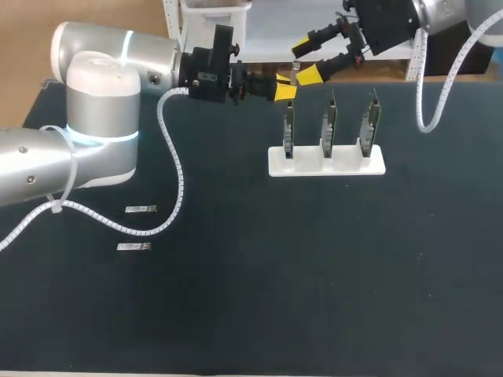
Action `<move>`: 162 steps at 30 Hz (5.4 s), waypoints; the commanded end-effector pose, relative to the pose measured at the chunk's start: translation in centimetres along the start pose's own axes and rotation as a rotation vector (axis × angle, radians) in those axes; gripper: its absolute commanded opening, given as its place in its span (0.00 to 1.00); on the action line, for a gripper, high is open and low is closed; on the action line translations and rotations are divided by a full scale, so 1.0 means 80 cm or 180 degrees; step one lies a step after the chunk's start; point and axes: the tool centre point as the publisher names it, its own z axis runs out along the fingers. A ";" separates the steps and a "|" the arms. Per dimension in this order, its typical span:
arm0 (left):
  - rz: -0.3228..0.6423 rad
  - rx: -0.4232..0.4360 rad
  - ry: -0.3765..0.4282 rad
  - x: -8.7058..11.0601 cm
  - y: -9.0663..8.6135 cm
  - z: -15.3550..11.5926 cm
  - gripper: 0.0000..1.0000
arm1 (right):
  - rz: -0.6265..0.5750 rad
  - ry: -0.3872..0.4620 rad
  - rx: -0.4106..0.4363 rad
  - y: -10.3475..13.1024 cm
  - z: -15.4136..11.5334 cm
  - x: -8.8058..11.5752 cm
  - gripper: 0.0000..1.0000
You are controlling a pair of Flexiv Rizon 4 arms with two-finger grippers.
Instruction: Pick up the optical module with the left hand, and insert it into the network port with the right hand.
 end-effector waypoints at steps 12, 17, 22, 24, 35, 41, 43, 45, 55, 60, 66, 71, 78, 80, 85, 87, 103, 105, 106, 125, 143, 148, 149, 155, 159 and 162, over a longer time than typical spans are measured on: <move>-0.0001 -0.0002 0.0001 0.000 0.000 0.000 0.00 | 0.0024 0.0027 0.0008 -0.001 0.007 0.000 1.00; -0.0001 -0.0002 0.0001 0.000 0.000 0.000 0.00 | 0.0033 0.0026 0.0010 -0.002 0.007 0.000 1.00; -0.0001 -0.0002 0.0001 0.000 0.000 0.000 0.00 | 0.0045 0.0031 0.0030 -0.003 0.008 0.001 0.11; -0.0001 -0.0002 0.0001 0.000 0.000 0.000 0.00 | 0.0044 0.0028 0.0033 -0.003 0.008 0.001 0.00; -0.0001 -0.0002 0.0001 0.000 0.000 0.000 0.00 | 0.0049 0.0043 0.0097 -0.004 0.008 0.001 0.00; -0.0001 -0.0002 0.0001 0.000 0.000 0.000 0.00 | 0.0056 0.0046 0.0121 -0.005 0.008 0.001 0.00; -0.0001 -0.0002 0.0001 0.000 0.000 0.000 0.00 | 0.0060 0.0049 0.0134 -0.005 0.007 0.002 0.00; -0.0001 -0.0002 0.0001 0.000 0.000 0.000 0.00 | 0.0061 0.0047 0.0147 -0.004 0.007 0.002 0.00; -0.0001 -0.0002 0.0001 0.000 0.000 0.000 1.00 | 0.0076 0.0045 0.0198 -0.006 0.002 0.004 0.00; -0.0046 -0.0092 0.0106 0.002 0.001 -0.005 1.00 | 0.0077 0.0044 0.0219 -0.007 0.000 0.005 0.00; -0.0002 -0.0137 0.0286 0.007 -0.001 -0.016 1.00 | 0.0077 0.0035 0.0237 -0.007 -0.002 0.005 0.00; -0.0025 -0.0145 0.0419 0.015 -0.003 -0.024 1.00 | 0.0080 0.0027 0.0250 -0.006 -0.002 0.007 0.00; -0.0092 -0.0162 0.0700 0.033 0.000 -0.031 1.00 | 0.0079 -0.0010 0.0275 -0.005 -0.002 0.008 0.00; -0.0081 -0.0124 0.0751 0.034 -0.002 -0.030 1.00 | 0.0076 -0.0016 0.0279 -0.004 -0.002 0.008 0.00; -0.0049 -0.0183 0.0968 0.043 -0.003 -0.031 1.00 | 0.0066 -0.0034 0.0297 0.000 -0.002 0.010 0.00; -0.0048 -0.0164 0.0977 0.044 -0.004 -0.031 1.00 | 0.0066 -0.0046 0.0303 0.001 -0.003 0.011 0.00; 0.0135 -0.0250 0.1453 0.061 0.016 -0.039 1.00 | 0.0094 -0.0080 0.0339 0.004 -0.010 0.018 0.00; 0.0156 -0.0237 0.1508 0.062 0.017 -0.040 1.00 | 0.0101 -0.0077 0.0341 0.003 -0.011 0.019 0.00; 0.0152 -0.0231 0.1515 0.064 0.017 -0.041 1.00 | 0.0104 -0.0076 0.0342 0.003 -0.011 0.019 0.00; 0.0085 -0.0155 0.1682 0.084 0.019 -0.038 1.00 | 0.0084 -0.0054 0.0347 -0.001 -0.011 0.017 0.00; 0.0133 -0.0051 0.1776 0.092 0.011 -0.037 1.00 | 0.0071 0.0014 0.0353 0.000 -0.010 0.014 0.00; 0.0146 -0.0036 0.1785 0.093 0.010 -0.037 1.00 | 0.0060 0.0024 0.0347 0.001 -0.009 0.012 0.00; 0.0147 -0.0034 0.1784 0.093 0.010 -0.037 1.00 | 0.0057 0.0028 0.0344 0.001 -0.008 0.011 0.00; 0.0128 -0.0017 0.1793 0.096 0.008 -0.038 1.00 | 0.0045 0.0049 0.0334 0.002 -0.006 0.010 0.00; 0.0118 -0.0018 0.1792 0.096 0.008 -0.038 1.00 | 0.0050 0.0048 0.0333 0.003 -0.005 0.010 0.00; 0.0126 -0.0007 0.1795 0.096 0.007 -0.038 1.00 | 0.0055 0.0048 0.0332 0.004 -0.005 0.011 0.00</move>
